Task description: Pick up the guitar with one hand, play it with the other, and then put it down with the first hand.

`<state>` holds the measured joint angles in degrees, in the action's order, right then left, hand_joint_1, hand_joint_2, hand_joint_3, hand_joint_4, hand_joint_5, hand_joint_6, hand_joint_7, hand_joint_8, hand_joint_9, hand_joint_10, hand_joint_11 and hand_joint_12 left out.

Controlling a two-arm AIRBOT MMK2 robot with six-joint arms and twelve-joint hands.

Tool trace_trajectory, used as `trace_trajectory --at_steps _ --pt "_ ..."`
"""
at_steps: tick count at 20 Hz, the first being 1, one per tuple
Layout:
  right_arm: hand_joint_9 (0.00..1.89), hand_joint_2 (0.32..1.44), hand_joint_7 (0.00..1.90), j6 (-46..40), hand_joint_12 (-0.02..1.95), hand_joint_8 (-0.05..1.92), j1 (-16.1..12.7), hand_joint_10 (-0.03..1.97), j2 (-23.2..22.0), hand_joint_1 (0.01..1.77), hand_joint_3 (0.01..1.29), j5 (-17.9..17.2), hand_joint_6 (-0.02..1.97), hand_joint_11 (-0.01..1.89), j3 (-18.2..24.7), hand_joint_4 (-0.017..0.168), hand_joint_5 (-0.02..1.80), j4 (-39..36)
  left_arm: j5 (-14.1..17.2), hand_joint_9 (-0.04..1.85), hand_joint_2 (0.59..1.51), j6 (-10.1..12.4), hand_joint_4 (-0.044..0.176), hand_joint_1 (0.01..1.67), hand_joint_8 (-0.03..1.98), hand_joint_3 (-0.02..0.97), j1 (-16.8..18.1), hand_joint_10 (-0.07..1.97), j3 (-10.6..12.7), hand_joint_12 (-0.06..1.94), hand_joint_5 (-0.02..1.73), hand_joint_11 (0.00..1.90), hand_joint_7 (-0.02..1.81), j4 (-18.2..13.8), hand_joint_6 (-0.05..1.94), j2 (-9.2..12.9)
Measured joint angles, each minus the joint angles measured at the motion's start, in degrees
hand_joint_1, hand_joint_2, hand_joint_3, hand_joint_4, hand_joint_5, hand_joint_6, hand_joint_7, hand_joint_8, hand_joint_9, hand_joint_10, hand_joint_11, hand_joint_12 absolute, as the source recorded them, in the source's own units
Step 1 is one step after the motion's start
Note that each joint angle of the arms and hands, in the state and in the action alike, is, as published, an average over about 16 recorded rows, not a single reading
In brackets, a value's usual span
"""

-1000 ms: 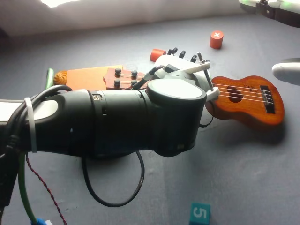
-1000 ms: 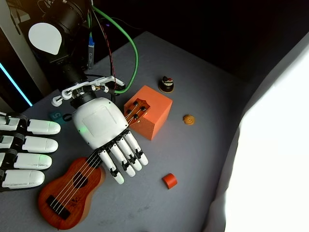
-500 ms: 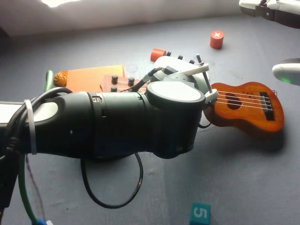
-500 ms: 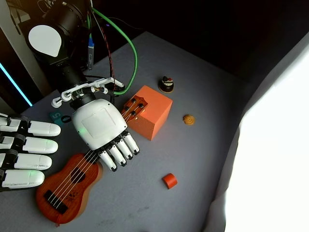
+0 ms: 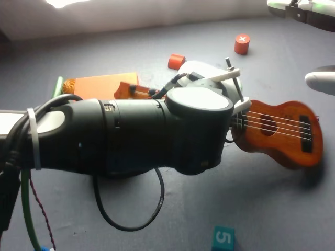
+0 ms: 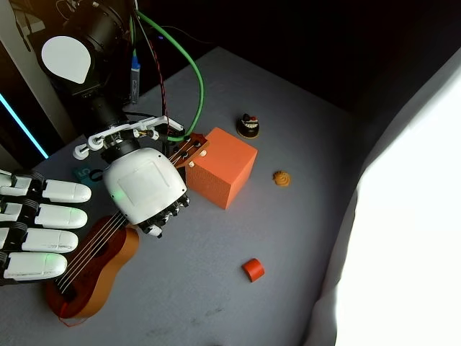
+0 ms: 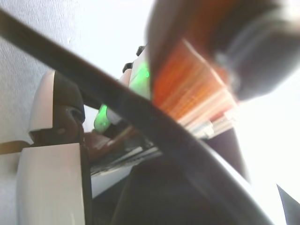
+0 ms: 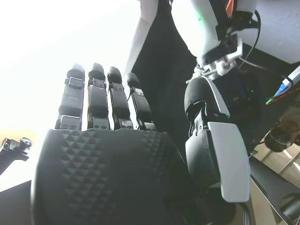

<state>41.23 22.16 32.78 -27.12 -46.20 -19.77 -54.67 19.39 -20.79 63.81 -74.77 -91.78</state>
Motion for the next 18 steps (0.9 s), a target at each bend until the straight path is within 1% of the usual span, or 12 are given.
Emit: trace_trajectory --at_steps 2,3,5,9,13,15,18 --pt "0.06 1.32 0.07 -3.33 0.01 0.03 0.07 0.03 0.09 0.29 0.02 -0.64 0.03 0.02 -0.93 0.004 0.05 -3.75 0.10 1.40 1.077 -0.50 0.006 1.28 1.95 -0.012 0.73 1.93 -0.46 1.93 1.11 1.43 1.29 0.76 1.25 0.29" --pt "0.06 1.32 0.07 -5.38 0.01 0.03 0.11 0.03 0.10 0.29 0.02 -1.08 0.03 0.02 -1.44 0.004 0.05 -5.92 0.13 1.42 1.078 -0.81 0.006 1.30 1.95 -0.016 1.15 1.93 -0.73 1.93 1.13 1.45 1.30 1.21 1.31 0.47" --pt "0.06 1.32 0.07 -9.67 0.01 0.03 0.18 0.03 0.02 0.29 0.02 -2.04 0.04 0.02 -2.47 0.004 0.05 -10.42 0.14 1.43 1.081 -1.48 0.006 1.33 1.95 -0.016 2.06 1.92 -1.36 1.93 1.13 1.47 1.30 2.27 1.45 0.91" --pt "0.06 1.32 0.07 -18.66 0.01 0.03 0.36 0.03 -0.44 0.29 0.02 -3.60 0.04 0.02 -4.48 0.003 0.05 -19.72 0.16 1.41 1.086 -3.24 0.004 1.40 1.96 -0.016 4.11 1.92 -2.72 1.93 1.15 1.46 1.28 4.97 1.65 2.11" --pt "0.06 1.32 0.08 -27.88 0.02 0.03 0.96 0.03 -1.24 0.29 0.02 -4.54 0.04 0.02 -6.09 0.003 0.05 -29.29 0.81 1.39 1.093 -5.18 0.002 1.44 1.96 -0.016 6.17 1.92 -4.08 1.93 1.17 1.45 1.27 7.90 1.83 3.85" --pt "0.06 1.32 0.08 -31.40 0.02 0.03 1.30 0.03 -1.73 0.29 0.02 -4.72 0.04 0.02 -6.42 0.004 0.06 -32.85 1.41 1.39 1.094 -5.97 0.001 1.44 1.97 -0.016 7.03 1.92 -4.91 1.93 1.17 1.44 1.27 9.10 1.88 4.90" --pt "0.07 1.32 0.08 -34.30 0.01 0.03 1.79 0.03 -2.39 0.29 0.02 -4.18 0.03 0.02 -6.41 0.004 0.06 -35.61 2.66 1.39 1.094 -6.77 0.000 1.44 1.97 -0.016 8.04 1.92 -6.36 1.93 1.16 1.44 1.27 10.68 1.89 6.59"
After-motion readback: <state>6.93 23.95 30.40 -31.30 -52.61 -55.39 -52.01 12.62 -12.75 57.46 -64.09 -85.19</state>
